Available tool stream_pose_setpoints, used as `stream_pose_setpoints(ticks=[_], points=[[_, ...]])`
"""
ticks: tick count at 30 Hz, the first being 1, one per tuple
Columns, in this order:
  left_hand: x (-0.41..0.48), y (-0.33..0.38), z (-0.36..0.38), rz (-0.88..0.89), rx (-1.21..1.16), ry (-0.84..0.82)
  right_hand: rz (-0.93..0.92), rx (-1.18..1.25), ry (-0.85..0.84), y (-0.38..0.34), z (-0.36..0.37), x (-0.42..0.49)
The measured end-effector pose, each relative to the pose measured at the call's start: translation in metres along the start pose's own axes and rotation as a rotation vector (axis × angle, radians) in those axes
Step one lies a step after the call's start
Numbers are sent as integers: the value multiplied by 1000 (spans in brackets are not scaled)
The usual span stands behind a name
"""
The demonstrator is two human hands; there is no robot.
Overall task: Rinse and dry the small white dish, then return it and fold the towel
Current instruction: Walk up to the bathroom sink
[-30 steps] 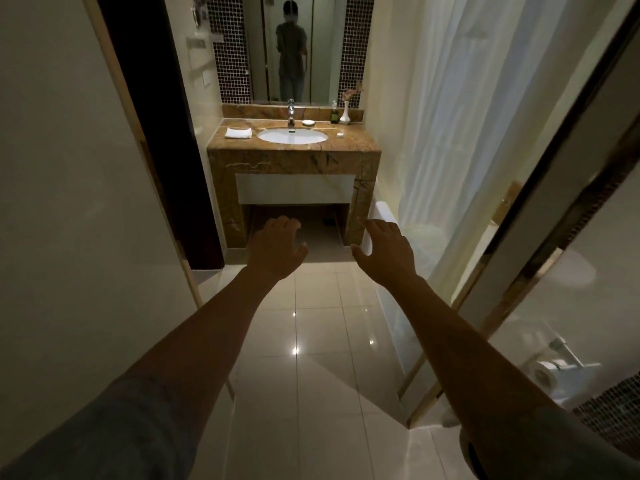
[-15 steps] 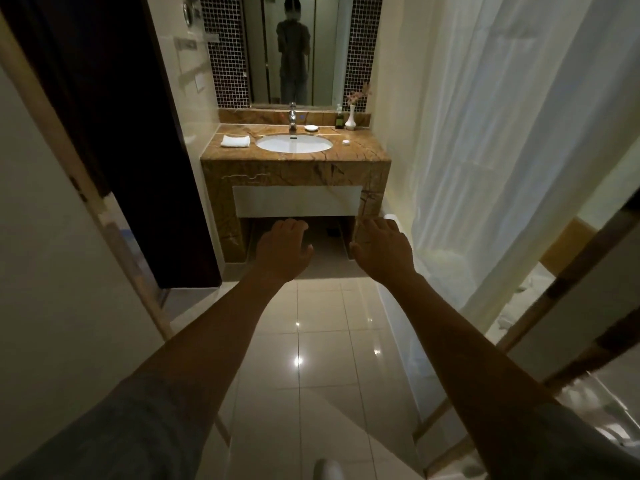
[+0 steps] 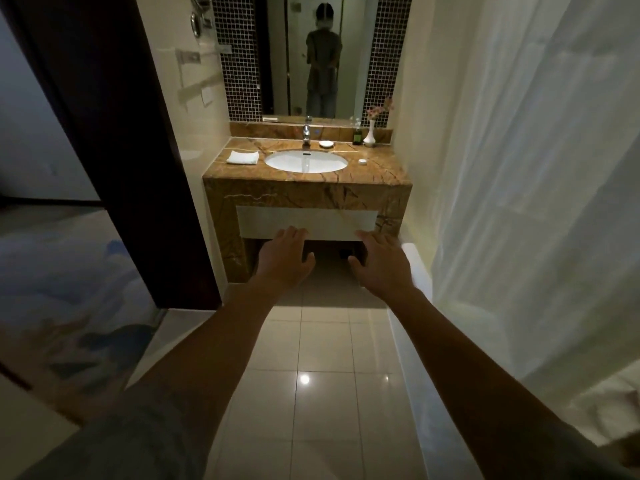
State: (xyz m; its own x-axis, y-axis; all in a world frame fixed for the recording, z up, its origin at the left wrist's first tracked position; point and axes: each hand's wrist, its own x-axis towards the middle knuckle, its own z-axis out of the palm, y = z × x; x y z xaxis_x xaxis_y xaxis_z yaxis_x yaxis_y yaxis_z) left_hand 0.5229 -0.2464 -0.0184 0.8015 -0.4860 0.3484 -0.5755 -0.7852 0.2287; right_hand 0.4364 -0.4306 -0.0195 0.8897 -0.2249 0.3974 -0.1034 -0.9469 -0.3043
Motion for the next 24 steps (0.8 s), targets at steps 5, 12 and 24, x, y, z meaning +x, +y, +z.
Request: stream_pose_setpoints(ticks=[5, 12, 24], points=[[50, -16, 23, -17, 18, -28, -3, 12, -21, 21, 26, 53], [142, -52, 59, -4, 1, -29, 12, 12, -39, 39, 70, 151], [300, -136, 103, -15, 3, -67, 59, -10, -38, 55, 139, 314]])
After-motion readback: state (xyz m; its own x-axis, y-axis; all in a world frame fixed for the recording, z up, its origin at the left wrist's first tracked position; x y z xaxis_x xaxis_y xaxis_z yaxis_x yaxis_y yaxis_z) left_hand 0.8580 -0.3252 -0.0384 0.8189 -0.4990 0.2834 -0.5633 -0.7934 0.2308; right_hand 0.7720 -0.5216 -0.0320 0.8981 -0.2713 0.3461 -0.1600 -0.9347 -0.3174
